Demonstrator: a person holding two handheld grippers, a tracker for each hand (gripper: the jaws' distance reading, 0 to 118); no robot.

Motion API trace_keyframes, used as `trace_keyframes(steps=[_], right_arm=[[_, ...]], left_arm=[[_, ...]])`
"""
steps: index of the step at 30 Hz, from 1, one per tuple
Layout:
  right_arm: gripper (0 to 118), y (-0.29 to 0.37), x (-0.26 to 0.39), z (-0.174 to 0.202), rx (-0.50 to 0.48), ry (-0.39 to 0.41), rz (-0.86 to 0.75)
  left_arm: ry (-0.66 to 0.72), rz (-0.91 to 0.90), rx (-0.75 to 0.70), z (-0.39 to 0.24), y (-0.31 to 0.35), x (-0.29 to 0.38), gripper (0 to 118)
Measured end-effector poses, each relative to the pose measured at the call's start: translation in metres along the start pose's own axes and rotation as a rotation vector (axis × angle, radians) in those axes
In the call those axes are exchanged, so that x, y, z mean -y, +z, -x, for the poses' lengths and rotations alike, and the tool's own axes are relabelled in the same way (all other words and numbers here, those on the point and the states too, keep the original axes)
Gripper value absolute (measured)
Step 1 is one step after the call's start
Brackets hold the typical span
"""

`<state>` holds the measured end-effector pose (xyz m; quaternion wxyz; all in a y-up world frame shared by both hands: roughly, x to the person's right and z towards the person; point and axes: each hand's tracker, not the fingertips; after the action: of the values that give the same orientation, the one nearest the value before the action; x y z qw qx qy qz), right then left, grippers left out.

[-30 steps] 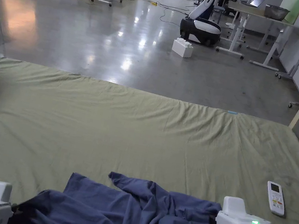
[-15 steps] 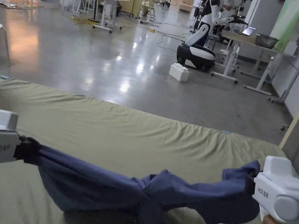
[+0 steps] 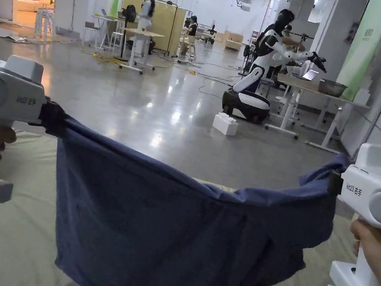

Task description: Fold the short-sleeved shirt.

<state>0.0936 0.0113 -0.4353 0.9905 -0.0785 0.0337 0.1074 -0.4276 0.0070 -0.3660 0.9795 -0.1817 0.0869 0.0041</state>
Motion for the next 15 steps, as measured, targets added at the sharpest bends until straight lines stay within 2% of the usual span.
trace_keyframes(steps=[5,9,15], right_arm=[[3,-0.025,-0.024,0.006,0.011,-0.014,-0.024],[3,-0.056,-0.041,0.013,0.043,0.022,-0.071],[3,-0.103,-0.070,0.013,0.080,-0.025,-0.079]], left_arm=[[0.012,-0.002,-0.008,0.009,-0.029,-0.027,3],[-0.005,0.008,-0.021,0.009,-0.058,-0.044,3],[0.020,-0.026,-0.024,0.013,-0.095,-0.074,3]])
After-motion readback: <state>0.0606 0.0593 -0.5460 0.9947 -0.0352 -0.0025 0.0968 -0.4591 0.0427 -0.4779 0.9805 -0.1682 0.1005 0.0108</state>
